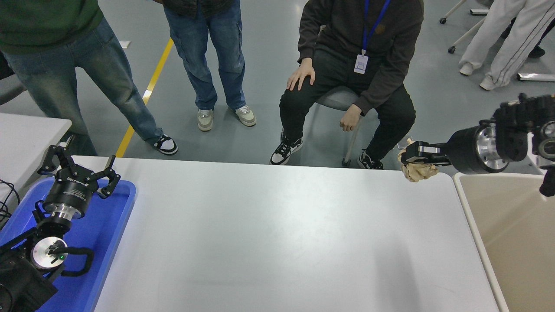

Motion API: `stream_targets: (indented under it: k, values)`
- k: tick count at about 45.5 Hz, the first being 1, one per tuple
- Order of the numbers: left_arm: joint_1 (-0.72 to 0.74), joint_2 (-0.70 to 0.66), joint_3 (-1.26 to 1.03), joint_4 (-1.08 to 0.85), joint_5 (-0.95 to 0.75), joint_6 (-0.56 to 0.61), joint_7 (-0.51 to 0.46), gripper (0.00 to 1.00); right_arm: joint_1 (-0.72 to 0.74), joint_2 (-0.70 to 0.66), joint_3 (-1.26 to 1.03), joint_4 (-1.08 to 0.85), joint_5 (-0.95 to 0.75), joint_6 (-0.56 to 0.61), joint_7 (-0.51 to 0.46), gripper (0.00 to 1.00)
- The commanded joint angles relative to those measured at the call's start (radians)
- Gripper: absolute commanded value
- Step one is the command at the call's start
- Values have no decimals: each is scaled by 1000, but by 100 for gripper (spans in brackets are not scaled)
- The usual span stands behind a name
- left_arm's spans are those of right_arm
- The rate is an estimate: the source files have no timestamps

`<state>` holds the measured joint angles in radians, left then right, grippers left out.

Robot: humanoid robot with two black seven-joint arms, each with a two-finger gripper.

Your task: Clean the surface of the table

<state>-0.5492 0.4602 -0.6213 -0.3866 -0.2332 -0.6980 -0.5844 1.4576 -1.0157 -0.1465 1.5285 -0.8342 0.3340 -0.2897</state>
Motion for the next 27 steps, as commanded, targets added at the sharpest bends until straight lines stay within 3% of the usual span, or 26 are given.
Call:
stream_targets:
  k: [1,27]
  values:
    - [0,0,0,0,0,0,0,100,-22,-125,2,-24,-100,3,75,0]
    - [0,0,0,0,0,0,0,100,-166,-290,2,-168,-89,-19,236,0]
